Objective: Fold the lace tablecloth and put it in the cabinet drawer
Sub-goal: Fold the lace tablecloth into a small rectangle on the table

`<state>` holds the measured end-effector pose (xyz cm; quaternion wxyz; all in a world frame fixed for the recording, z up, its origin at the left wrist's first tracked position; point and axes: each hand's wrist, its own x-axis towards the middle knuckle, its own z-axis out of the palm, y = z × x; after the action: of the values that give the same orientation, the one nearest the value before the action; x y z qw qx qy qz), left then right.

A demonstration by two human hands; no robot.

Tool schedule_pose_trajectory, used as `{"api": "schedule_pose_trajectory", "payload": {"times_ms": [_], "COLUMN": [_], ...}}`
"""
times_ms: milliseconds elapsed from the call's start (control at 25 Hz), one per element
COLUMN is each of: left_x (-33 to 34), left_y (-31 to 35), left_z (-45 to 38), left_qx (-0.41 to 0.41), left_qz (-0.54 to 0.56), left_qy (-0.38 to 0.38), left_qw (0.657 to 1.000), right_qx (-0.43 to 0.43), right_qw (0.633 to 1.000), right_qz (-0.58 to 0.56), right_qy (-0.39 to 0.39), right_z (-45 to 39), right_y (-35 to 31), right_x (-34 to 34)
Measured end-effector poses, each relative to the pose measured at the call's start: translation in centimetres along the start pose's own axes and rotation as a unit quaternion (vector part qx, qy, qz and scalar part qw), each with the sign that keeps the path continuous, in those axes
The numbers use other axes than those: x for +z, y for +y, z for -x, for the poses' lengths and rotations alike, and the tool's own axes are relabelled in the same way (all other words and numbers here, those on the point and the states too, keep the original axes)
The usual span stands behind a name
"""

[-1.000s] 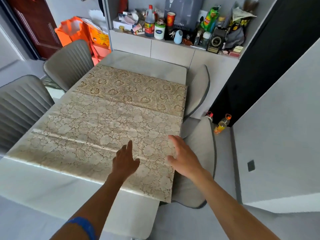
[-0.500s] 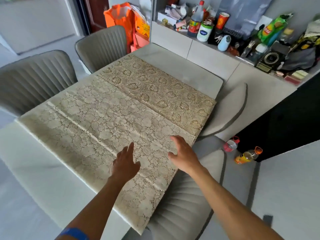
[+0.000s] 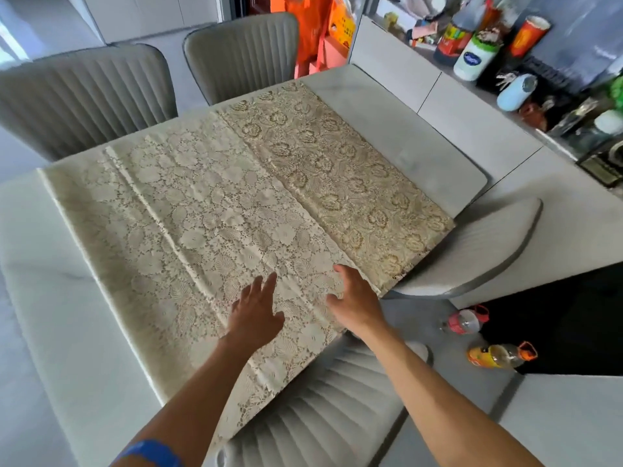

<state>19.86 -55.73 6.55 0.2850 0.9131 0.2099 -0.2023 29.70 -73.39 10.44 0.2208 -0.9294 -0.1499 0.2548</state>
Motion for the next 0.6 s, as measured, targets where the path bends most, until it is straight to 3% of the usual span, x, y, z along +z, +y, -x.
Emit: {"api": "schedule_pose_trajectory", "payload": {"times_ms": [160, 320, 520, 600], "left_x": [1.2, 0.8, 2.4, 3.9], "left_y": [1.4, 3.8, 7.1, 7.3], "left_z": [-2.8, -6.4, -13.1, -14.9], "left_qx": [-0.006, -0.036, -0.214, -0.220], "left_qz": [0.005, 0.005, 0.016, 0.048], "left_qy": [-0.012, 0.028, 0.068, 0.048], "left_qw": [1.000, 0.999, 0.974, 0.973], "right_qx": [0.007, -0.015, -0.067, -0.069], "right_qw": [0.999, 0.998, 0.991, 0.985], "right_qz": [0.043, 0.057, 0.104, 0.149], "right_qy": [0.000, -0.030, -0.051, -0.060], "right_z": [-4.1, -10.6, -21.4, -24.6], "right_y": [2.4, 3.3, 3.5, 3.3], "right_x": [-1.4, -3.4, -2.9, -2.0]}}
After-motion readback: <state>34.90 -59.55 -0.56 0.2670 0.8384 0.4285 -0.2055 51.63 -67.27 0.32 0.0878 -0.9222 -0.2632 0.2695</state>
